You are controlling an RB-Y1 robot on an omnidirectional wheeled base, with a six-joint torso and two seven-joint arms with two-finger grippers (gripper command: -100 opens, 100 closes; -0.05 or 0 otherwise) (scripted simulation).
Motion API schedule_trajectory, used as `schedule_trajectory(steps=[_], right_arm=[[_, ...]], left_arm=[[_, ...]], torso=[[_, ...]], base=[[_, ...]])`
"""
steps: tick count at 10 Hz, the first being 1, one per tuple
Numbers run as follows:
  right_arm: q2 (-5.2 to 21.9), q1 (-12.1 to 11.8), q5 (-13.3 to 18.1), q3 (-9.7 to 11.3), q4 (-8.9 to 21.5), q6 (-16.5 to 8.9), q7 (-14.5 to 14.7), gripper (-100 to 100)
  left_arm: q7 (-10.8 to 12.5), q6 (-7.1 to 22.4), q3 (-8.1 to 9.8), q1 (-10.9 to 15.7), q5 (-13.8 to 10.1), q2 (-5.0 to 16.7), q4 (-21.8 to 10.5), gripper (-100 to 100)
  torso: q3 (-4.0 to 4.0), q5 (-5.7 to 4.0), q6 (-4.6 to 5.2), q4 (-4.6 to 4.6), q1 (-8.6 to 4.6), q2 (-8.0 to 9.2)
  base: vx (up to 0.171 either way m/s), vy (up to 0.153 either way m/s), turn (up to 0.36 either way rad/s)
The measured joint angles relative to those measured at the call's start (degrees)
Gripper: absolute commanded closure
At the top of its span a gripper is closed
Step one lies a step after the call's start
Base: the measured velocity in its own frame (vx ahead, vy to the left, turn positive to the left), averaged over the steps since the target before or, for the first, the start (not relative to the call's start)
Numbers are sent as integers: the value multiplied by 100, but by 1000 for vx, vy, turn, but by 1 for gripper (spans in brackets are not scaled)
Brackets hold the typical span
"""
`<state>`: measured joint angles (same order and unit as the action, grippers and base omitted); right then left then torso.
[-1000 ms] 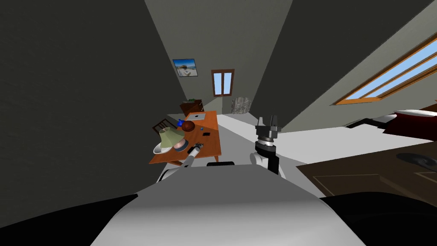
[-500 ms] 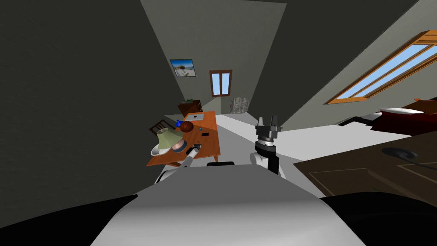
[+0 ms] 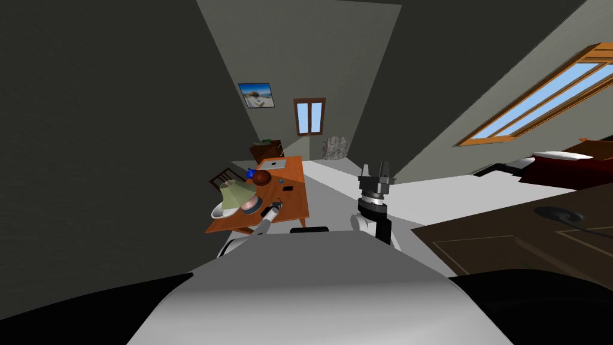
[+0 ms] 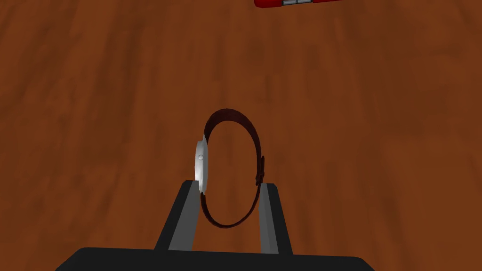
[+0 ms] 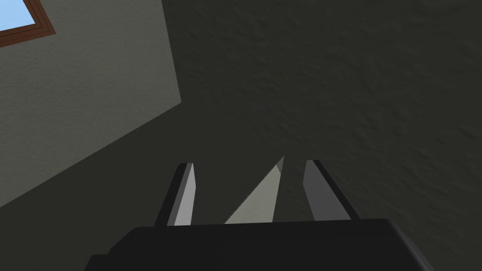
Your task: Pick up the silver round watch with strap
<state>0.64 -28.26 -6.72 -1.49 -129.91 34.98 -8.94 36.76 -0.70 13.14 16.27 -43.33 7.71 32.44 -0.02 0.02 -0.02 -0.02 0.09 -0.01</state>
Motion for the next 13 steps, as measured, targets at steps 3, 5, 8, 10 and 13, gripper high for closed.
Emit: schedule_trajectory(steps=[3, 5, 8, 10, 13], right_arm=[[0, -1, 0, -1, 0, 0, 0, 0], [0, 0, 0, 0, 0, 0, 0, 0], [0, 1, 0, 0, 0, 0, 0, 0], [0, 1, 0, 0, 0, 0, 0, 0], [0, 1, 0, 0, 0, 0, 0, 0]], left_arm=[[-217, 93, 67, 133, 221, -281, 25, 100], [-455, 219, 268, 184, 458, -526, 154, 100], [-725, 438, 742, 263, 809, -837, 485, 100], [-646, 307, 496, 396, 686, -767, 155, 100], [-793, 361, 501, 448, 812, -946, 102, 0]], torso=[[-4, 1, -5, -3, 4, -5], [1, 0, 1, 2, 3, -1], [2, 0, 3, 4, 1, -1], [-2, 2, 1, -4, -2, 0], [0, 0, -1, 0, 2, 1]], base=[[14, 15, 269], [3, 16, 154], [2, 8, 64], [1, 6, 175], [0, 3, 74]])
